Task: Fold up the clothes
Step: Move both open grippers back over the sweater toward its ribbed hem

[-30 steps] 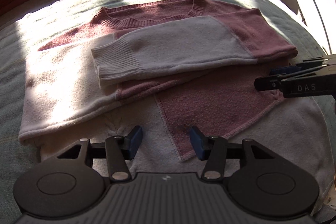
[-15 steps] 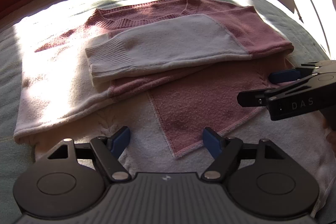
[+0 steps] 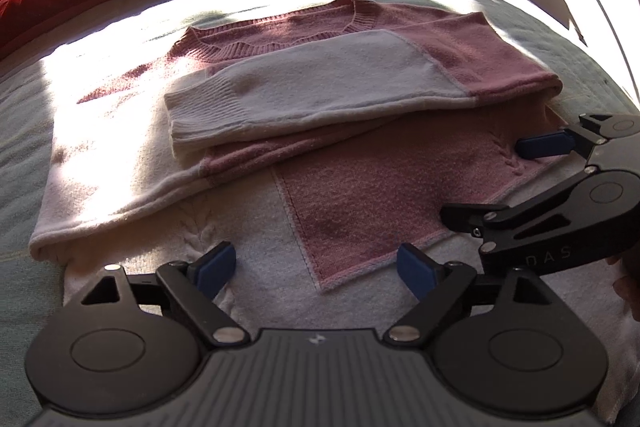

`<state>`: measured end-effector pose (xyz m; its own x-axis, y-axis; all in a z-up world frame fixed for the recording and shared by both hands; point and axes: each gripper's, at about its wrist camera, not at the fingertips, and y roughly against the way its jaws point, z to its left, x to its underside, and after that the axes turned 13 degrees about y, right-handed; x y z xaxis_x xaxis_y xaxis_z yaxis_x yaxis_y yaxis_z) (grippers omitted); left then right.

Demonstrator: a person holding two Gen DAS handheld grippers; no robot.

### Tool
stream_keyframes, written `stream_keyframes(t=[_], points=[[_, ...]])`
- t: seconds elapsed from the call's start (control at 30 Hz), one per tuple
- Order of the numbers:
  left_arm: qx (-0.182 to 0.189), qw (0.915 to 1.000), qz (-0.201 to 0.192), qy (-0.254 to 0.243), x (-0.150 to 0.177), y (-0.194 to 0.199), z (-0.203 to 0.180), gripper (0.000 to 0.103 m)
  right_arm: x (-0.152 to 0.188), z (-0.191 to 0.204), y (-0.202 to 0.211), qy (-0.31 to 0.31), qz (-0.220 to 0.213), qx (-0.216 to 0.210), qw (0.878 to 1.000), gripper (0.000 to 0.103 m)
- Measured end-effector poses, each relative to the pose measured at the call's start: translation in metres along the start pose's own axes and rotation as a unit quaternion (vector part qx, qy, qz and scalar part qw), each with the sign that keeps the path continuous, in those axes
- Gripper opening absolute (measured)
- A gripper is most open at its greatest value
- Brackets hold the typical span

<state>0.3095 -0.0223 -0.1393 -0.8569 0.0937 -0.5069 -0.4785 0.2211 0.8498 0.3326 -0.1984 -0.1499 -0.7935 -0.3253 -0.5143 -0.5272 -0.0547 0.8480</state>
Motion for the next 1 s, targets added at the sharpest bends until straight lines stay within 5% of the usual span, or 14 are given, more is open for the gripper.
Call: stream_keyframes(t=[0.37, 0.47, 0.73, 1.0], points=[[-0.043, 0.9937, -0.051, 0.09, 0.049, 0.069, -0.001, 0.088, 0.056, 0.025, 0.065, -0.037, 0.009, 0.054, 0.998, 0.103], [-0.061, 0.9911, -0.053, 0.106, 0.075, 0.071, -0.003, 0.088, 0.071, 0.027, 0.068, -0.066, 0.016, 0.035, 0.997, 0.103], [-0.076, 0.9896, -0.05, 0.112, 0.135, 0.076, -0.011, 0.088, 0.103, 0.042, 0.073, -0.077, 0.004, 0.03, 0.997, 0.103], [-0.08, 0.9918, -0.051, 0.085, 0.157, 0.083, -0.015, 0.095, 0.122, 0.048, 0.075, -0.059, -0.032, 0.037, 0.997, 0.103]])
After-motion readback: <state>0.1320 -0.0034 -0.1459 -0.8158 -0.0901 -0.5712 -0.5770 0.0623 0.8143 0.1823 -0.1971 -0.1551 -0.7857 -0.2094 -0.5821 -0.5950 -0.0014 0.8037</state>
